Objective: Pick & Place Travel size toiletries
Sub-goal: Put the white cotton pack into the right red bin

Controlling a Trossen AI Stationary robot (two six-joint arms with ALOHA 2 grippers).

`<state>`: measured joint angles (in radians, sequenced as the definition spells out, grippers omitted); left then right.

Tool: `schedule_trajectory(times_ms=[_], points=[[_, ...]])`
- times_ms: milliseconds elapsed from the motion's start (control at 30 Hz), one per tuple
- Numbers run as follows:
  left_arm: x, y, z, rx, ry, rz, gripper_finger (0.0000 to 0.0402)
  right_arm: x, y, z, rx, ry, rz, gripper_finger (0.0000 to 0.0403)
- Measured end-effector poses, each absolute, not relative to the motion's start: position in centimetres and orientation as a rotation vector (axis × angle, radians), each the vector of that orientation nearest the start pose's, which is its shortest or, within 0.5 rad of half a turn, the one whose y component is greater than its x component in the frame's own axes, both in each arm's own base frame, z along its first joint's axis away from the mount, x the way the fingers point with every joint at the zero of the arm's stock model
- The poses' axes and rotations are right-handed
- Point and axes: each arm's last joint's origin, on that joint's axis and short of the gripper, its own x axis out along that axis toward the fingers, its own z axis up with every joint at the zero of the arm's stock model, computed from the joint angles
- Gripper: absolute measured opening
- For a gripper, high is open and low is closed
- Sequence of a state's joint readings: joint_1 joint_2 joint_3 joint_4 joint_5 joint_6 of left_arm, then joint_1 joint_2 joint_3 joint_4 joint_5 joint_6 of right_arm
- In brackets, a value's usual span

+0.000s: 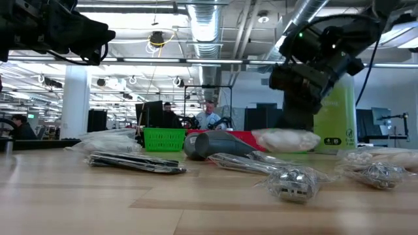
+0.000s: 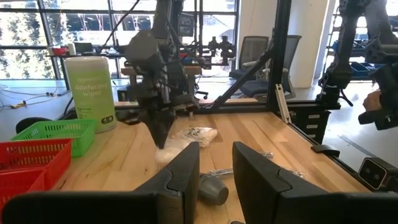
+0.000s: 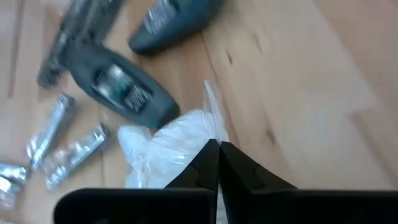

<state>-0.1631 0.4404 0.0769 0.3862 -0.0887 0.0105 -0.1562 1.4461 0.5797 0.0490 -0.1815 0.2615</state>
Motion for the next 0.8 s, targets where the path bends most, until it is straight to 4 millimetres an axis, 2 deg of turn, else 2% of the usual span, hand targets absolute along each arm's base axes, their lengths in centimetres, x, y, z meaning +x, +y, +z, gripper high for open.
schedule_trajectory(times_ms=[167, 467, 633, 800], points=[[12.7, -1.8, 18.7, 0.008, -0.023, -0.074, 0.0087, 26.5, -3.8, 17.7, 0.314, 0.746, -0.097, 0.0001], [12.7, -1.8, 18.7, 0.008, -0.023, -0.074, 0.0087, 28.6, -5.0, 23.6, 0.057, 0.679, -0.289, 0.0], [12.7, -1.8, 18.7, 0.008, -0.023, -0.074, 0.0087, 28.8, -5.7, 24.9, -0.066, 0.657, -0.452, 0.0], [12.7, -1.8, 18.7, 0.008, -0.023, -0.074, 0.0087, 28.9, -6.6, 24.3, -0.166, 0.699, -0.577, 0.0]])
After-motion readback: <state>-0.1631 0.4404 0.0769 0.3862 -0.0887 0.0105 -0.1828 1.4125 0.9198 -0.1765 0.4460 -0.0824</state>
